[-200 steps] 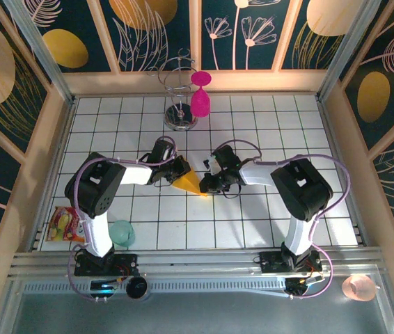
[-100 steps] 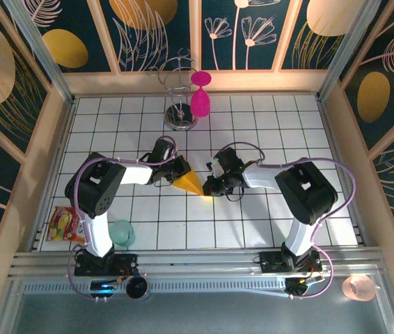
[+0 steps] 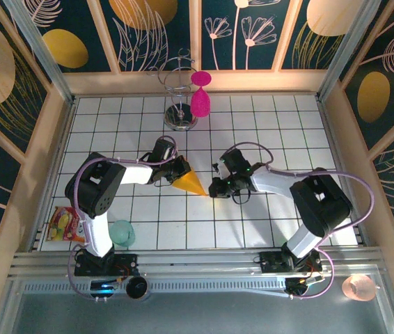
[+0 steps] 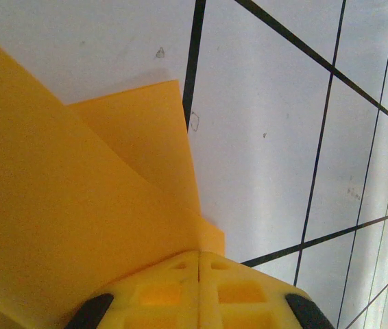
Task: Fold a paper plane with a square sheet of paper (pick it up from the middle)
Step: Fourth fold the wing at the center of the table.
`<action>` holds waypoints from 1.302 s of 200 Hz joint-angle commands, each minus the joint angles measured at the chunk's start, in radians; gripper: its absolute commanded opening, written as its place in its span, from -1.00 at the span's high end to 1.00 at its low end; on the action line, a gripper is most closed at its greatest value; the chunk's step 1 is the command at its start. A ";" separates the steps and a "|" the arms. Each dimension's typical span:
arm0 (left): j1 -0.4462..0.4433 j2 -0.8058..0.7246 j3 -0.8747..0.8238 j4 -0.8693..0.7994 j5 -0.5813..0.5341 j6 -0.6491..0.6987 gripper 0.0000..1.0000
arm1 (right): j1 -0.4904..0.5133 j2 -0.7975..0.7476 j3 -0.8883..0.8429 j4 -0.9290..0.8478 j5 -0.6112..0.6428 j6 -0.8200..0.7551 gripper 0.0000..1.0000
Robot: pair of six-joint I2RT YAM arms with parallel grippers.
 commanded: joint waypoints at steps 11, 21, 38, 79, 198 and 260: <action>0.006 0.020 -0.024 -0.131 -0.057 0.031 0.87 | -0.003 0.026 0.078 0.086 -0.001 0.040 0.88; 0.007 0.020 -0.025 -0.127 -0.054 0.030 0.87 | -0.001 0.054 0.095 0.104 -0.010 0.045 0.88; 0.007 0.019 -0.024 -0.126 -0.052 0.030 0.87 | 0.005 0.111 0.136 0.107 -0.014 0.040 0.88; 0.007 0.016 -0.022 -0.122 -0.044 0.024 0.87 | 0.023 0.217 0.205 0.109 -0.040 0.034 0.92; -0.004 -0.159 0.012 -0.158 -0.058 0.085 0.84 | 0.023 0.326 0.181 0.016 0.075 0.052 1.00; -0.072 -0.151 -0.045 -0.111 -0.034 0.072 0.89 | 0.023 0.333 0.173 0.005 0.083 0.077 1.00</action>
